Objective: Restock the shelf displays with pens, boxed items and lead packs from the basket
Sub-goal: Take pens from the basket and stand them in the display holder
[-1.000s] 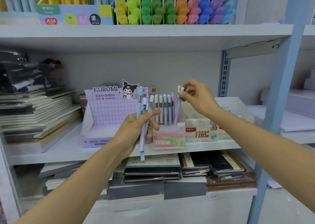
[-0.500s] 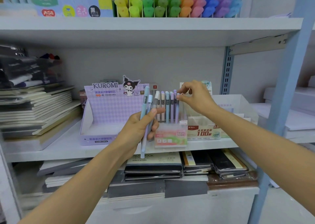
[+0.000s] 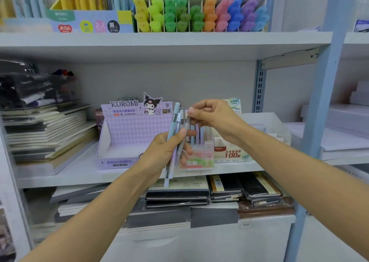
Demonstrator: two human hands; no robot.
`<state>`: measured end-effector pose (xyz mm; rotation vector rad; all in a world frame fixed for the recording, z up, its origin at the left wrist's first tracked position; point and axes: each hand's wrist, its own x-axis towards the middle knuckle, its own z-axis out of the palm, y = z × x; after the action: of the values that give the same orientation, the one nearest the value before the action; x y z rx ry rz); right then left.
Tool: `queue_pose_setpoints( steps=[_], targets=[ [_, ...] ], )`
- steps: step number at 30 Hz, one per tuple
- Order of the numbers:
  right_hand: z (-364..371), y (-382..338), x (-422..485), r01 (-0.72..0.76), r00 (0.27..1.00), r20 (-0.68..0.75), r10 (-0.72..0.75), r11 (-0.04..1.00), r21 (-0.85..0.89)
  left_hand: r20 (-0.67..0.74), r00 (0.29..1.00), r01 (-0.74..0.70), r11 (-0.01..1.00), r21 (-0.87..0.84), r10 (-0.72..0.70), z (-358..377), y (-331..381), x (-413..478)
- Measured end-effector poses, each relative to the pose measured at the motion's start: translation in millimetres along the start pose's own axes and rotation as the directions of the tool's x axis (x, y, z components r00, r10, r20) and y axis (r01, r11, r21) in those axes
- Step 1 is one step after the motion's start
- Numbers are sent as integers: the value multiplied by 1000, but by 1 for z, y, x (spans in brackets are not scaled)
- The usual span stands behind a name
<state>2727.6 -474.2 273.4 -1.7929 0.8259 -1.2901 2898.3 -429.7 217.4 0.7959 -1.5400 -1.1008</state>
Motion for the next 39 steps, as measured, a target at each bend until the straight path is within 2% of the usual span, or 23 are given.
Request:
queue_pose_setpoints(
  steps=[3, 7, 14, 22, 24, 27, 30, 34, 39],
  targets=[
    [-5, -2, -2, 26, 1000, -10, -25, 993, 112, -2, 1000, 19, 999, -29, -19, -7, 2, -4],
    [-4, -5, -7, 9, 1000, -2, -9, 984, 177, -46, 999, -3, 1000, 2, 3, -8, 1, -6],
    [-2, -6, -8, -30, 1000, 8, 29, 991, 131, -77, 997, -1, 1000, 25, 3, -9, 0, -6],
    [-1, -6, -6, -30, 999, -23, 35, 979, 200, -96, 995, 25, 1000, 0, -25, -16, -3, -6],
    [-1, -7, -3, -10, 998, -56, 21, 981, 195, -117, 992, 39, 999, 27, -36, -17, -3, -6],
    [-12, -15, 8, 86, 975, -218, -39, 973, 215, -184, 981, 71, 995, 72, -56, -27, -4, -8],
    [-24, -15, 18, 157, 936, -324, -137, 987, 36, -214, 973, 105, 992, 72, -87, -37, -5, -8],
    [-12, 5, 22, 104, 949, -277, -148, 980, -168, -239, 962, 118, 990, -80, -134, -39, -6, -3],
    [6, 25, 29, 100, 968, -194, -162, 951, -291, -155, 986, 65, 998, 3, -63, -46, -11, -5]
  ],
)
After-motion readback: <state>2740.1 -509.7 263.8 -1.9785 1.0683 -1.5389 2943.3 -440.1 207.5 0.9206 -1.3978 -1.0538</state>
